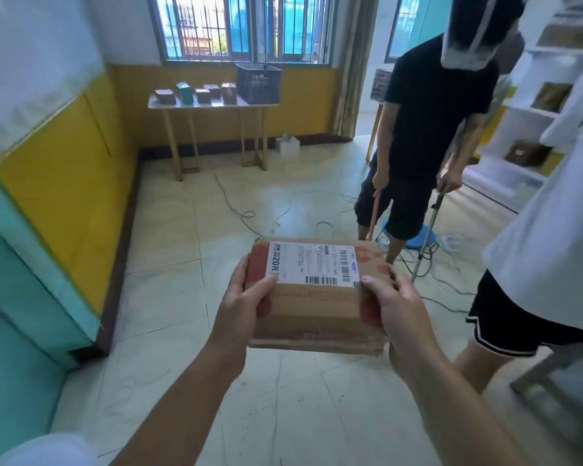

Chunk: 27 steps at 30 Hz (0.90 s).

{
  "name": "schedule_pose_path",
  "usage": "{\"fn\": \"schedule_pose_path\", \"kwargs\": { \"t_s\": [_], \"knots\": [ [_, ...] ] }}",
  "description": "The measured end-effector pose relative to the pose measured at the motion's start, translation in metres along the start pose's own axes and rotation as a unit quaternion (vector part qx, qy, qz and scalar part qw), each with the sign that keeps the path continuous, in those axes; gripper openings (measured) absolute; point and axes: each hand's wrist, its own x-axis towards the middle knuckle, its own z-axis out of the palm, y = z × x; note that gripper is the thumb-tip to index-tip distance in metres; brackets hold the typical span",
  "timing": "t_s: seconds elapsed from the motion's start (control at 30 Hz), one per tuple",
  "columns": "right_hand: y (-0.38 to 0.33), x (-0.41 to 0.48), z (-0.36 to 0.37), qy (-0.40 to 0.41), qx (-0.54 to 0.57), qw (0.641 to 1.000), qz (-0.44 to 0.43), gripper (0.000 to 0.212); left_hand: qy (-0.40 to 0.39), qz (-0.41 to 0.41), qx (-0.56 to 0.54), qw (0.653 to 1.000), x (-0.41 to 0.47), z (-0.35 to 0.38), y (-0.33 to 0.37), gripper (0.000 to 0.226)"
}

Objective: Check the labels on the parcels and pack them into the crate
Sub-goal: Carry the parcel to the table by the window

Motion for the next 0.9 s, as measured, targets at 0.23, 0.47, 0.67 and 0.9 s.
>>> {"fn": "schedule_pose_path", "kwargs": {
  "t_s": [0.23, 0.47, 0.67, 0.9],
  "knots": [
    [-0.005, 0.126, 0.089, -0.067, -0.024, 0.997, -0.005, 0.047, 0.077, 0.020, -0.005, 0.997, 0.123, -0.030, 0.005, 0.052],
    [-0.018, 0.282, 0.172, -0.141, -0.016, 0.990, 0.009, 0.048, 0.155, 0.035, -0.008, 0.987, 0.273, -0.037, 0.024, 0.054],
    [-0.041, 0.396, 0.263, -0.203, -0.020, 0.979, 0.019, 0.036, 0.230, 0.029, -0.025, 0.972, 0.387, -0.060, 0.053, 0.055],
    [-0.040, 0.513, 0.381, -0.238, -0.019, 0.971, 0.029, 0.053, 0.264, 0.029, -0.027, 0.964, 0.529, -0.116, 0.069, 0.053]
  ]
}}
